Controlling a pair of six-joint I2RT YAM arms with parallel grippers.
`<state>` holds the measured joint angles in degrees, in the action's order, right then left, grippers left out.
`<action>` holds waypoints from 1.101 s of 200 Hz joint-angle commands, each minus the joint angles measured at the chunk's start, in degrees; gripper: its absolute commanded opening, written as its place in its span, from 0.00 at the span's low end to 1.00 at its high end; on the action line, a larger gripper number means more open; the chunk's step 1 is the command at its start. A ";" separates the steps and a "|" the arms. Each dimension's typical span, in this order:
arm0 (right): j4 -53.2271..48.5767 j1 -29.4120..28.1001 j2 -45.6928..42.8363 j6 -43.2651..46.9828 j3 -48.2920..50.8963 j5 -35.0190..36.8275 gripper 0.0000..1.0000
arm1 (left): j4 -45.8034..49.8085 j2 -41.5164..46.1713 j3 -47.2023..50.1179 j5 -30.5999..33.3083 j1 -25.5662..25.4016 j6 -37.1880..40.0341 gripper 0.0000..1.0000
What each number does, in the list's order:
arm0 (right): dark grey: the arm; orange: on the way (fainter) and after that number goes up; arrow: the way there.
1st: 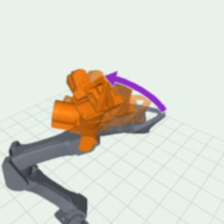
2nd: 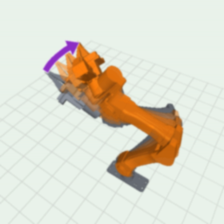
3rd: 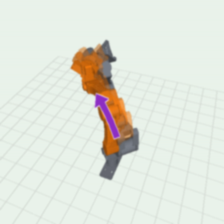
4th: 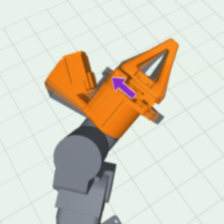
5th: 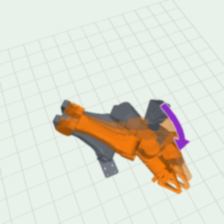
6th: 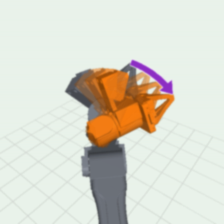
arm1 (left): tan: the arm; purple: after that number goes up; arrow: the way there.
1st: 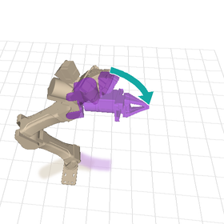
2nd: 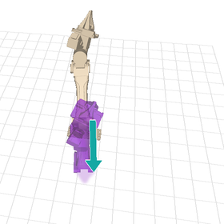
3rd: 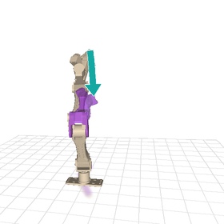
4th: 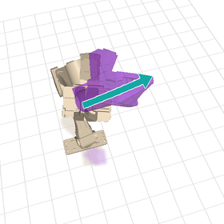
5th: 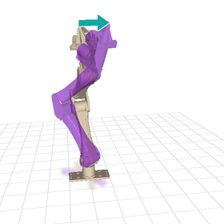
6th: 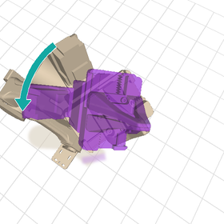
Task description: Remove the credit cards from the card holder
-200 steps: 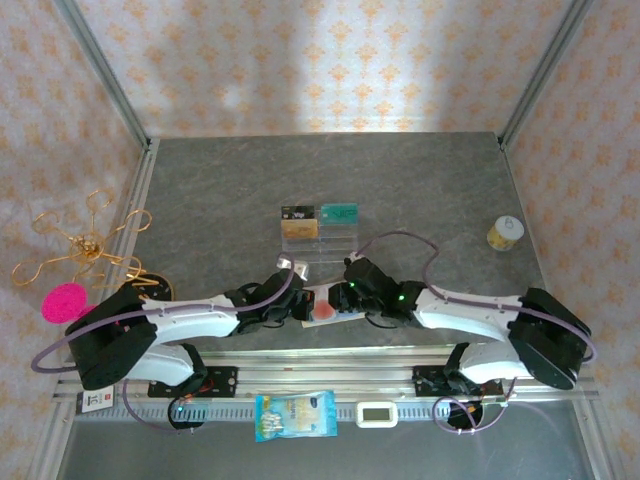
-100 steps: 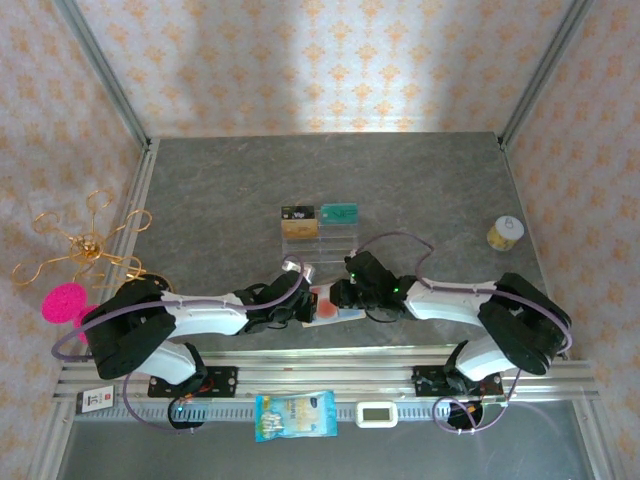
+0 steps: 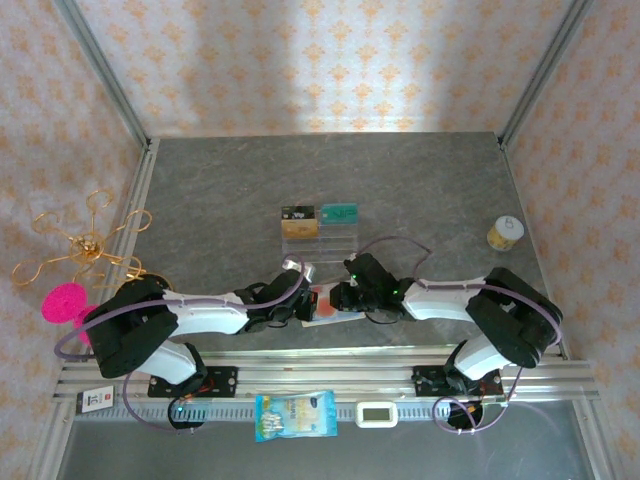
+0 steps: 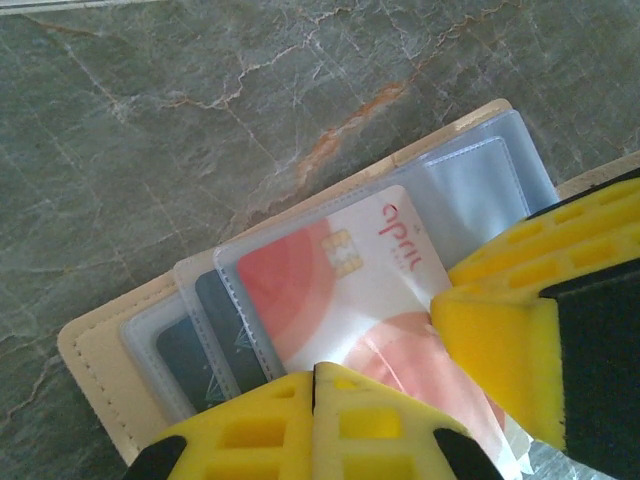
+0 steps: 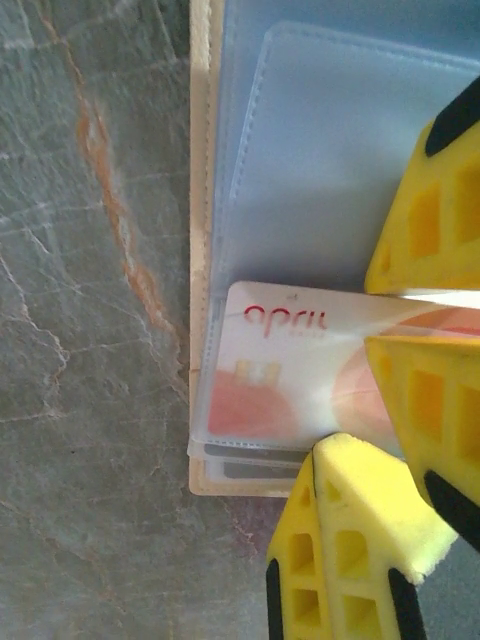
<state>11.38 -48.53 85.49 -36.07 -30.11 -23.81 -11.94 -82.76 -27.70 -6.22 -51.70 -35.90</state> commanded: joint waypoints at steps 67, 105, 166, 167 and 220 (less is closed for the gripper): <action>-1.54 0.11 -8.87 -6.68 7.08 7.12 0.00 | 6.29 -0.27 3.00 1.65 0.97 1.25 0.00; -0.93 0.11 -9.69 -6.60 9.39 6.85 0.00 | 7.01 2.31 2.05 1.82 1.01 1.97 0.00; 1.10 0.10 -9.01 -5.02 9.10 5.53 0.00 | 3.75 4.27 -2.22 -0.53 -1.31 1.54 0.00; 1.10 0.10 -9.02 -4.99 9.10 5.53 0.00 | 3.63 4.09 -2.29 -0.67 -1.35 1.54 0.00; 1.19 0.10 -9.34 -4.35 9.27 5.19 0.00 | 1.09 -4.84 -5.12 -2.44 -2.26 1.97 0.00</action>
<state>12.88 -48.42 76.38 -41.74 -21.56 -19.31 -9.93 -85.56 -31.27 -7.97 -53.71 -35.35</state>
